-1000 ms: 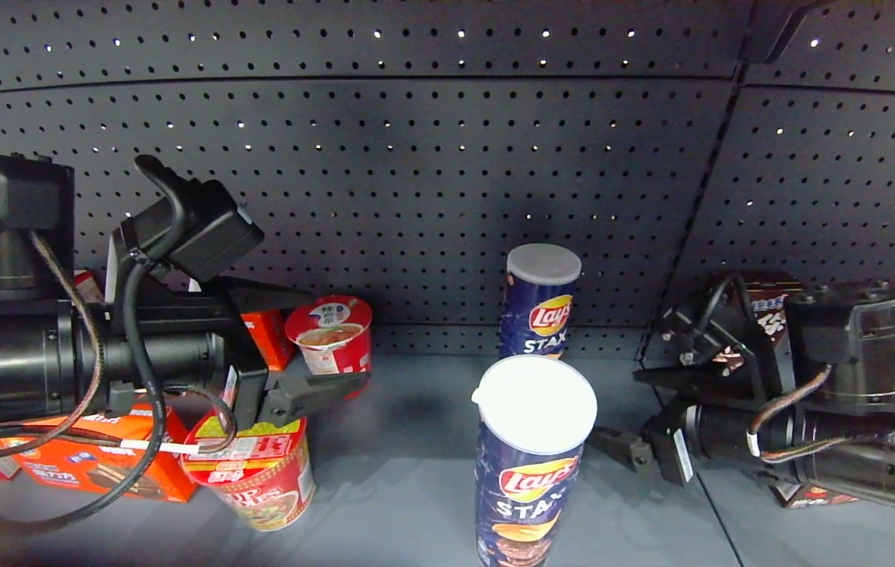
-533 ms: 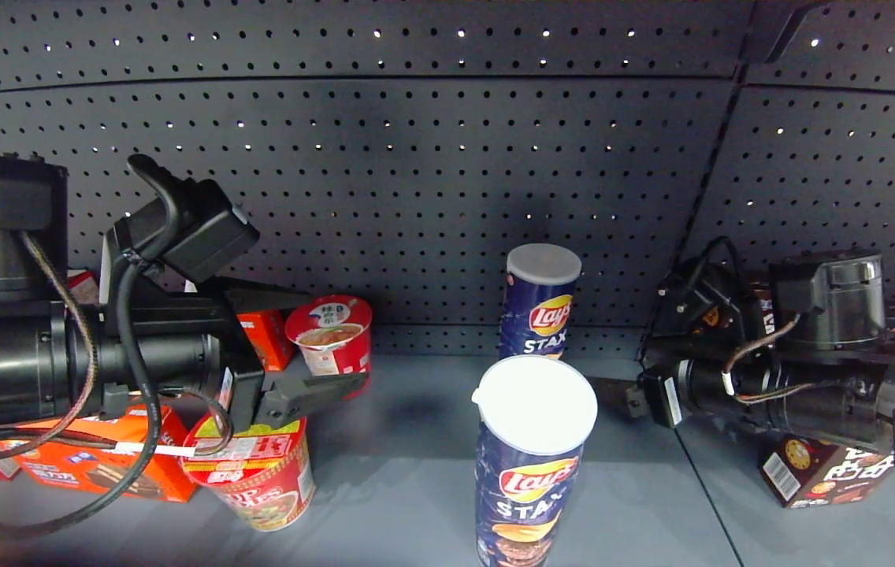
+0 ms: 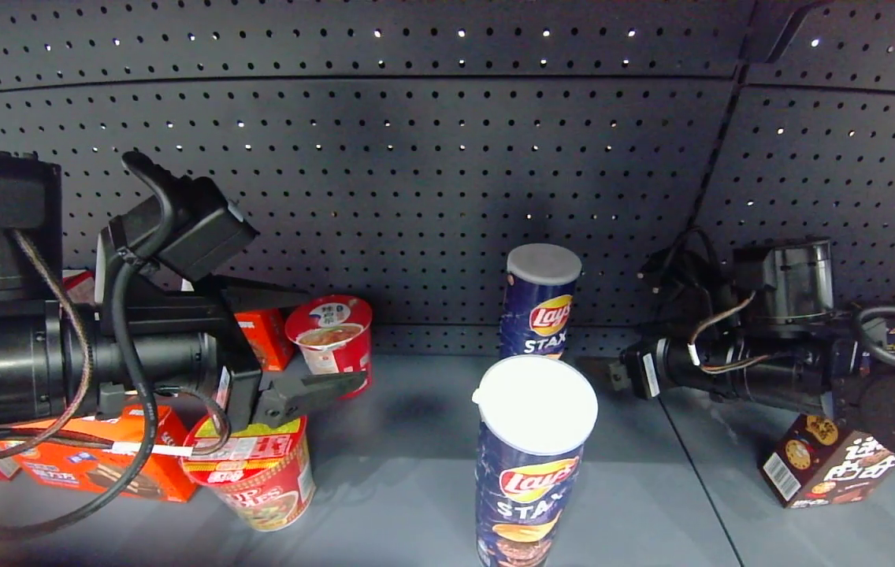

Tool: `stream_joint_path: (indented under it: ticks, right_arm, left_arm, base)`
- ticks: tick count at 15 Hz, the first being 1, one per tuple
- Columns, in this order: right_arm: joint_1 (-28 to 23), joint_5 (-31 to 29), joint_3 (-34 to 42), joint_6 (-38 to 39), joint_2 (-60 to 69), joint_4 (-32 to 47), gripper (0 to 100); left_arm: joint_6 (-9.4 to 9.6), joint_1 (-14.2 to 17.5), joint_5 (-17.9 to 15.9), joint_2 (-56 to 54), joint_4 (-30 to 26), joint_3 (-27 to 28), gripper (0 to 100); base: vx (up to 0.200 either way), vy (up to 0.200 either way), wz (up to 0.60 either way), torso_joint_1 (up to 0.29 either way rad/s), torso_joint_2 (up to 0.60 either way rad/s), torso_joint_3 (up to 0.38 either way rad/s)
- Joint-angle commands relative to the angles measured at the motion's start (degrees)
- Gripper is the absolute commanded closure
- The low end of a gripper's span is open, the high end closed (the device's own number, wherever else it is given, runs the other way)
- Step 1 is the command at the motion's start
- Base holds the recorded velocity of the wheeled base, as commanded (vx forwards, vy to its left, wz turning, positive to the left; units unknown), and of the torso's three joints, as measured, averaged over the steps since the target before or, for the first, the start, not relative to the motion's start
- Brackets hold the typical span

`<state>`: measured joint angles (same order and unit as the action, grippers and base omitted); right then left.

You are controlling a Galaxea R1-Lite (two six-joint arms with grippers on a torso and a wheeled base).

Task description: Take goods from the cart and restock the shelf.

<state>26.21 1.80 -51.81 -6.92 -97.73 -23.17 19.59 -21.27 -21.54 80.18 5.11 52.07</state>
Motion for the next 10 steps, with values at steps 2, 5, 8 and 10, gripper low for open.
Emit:
stream_joint_path:
  ticks: [2,5,8,10]
  right_arm:
    - [-0.7,0.1,-1.5,-0.1,-2.8,-0.1,0]
    - [-1.7,0.2,-2.9,-0.1,-4.3,-0.1,0]
    - [-1.3,0.3,-3.9,-0.1,-5.6,-0.1,0]
    - [-1.0,0.4,-4.5,-0.1,-6.3,-0.1,0]
  left_arm:
    - [0.1,0.0,0.1,-0.1,0.0,0.2,0]
    - [0.1,-0.1,0.1,-0.2,0.1,0.5,0]
    - [0.01,-0.1,0.2,-0.8,0.0,0.2,0]
    - [0.01,0.0,0.2,-0.8,0.0,0.4,0]
  base:
    - [0.0,0.0,0.0,0.0,0.0,0.0]
    - [0.0,0.0,0.0,0.0,0.0,0.0]
    - [0.0,0.0,0.0,0.0,0.0,0.0]
    - [0.0,0.0,0.0,0.0,0.0,0.0]
